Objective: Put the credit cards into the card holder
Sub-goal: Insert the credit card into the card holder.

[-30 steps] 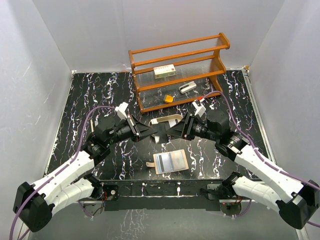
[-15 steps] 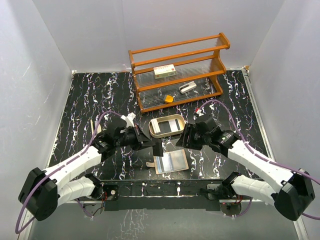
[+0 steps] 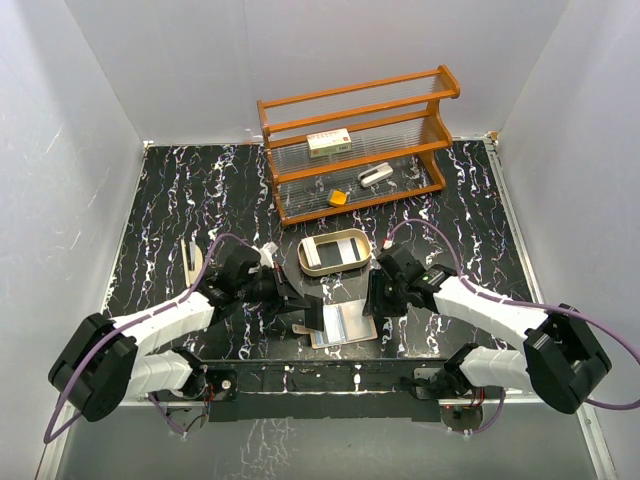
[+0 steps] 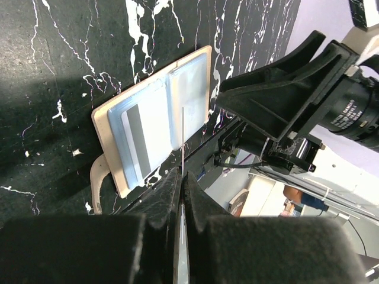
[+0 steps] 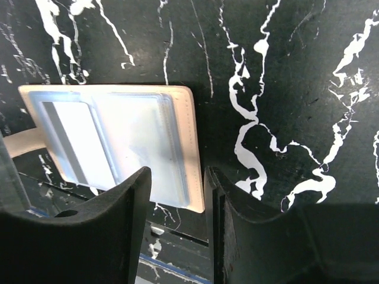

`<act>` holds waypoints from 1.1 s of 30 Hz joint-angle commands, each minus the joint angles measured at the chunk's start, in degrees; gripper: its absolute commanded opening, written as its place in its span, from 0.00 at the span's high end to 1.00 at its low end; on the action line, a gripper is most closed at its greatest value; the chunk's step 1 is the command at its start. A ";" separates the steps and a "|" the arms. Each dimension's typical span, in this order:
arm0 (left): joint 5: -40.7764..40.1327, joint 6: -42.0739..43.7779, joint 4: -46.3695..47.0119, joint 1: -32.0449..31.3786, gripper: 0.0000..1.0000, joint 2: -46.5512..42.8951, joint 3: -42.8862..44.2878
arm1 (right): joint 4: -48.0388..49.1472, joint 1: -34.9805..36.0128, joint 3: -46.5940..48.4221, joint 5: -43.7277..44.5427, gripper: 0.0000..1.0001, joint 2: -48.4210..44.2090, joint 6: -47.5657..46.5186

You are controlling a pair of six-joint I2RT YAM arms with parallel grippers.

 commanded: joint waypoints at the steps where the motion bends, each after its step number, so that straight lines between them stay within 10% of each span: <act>1: 2.63 -0.02 3.61 -0.13 1.00 0.71 -0.87 | 6.30 1.05 -2.30 -0.46 0.62 1.07 0.13; 17: 3.66 0.34 7.59 -0.18 1.00 3.55 -3.27 | 11.30 8.60 -2.38 1.21 0.84 5.17 4.12; 33: 6.66 0.03 18.96 -0.18 1.00 10.48 -6.66 | 13.23 10.98 -4.03 1.25 0.82 5.35 6.20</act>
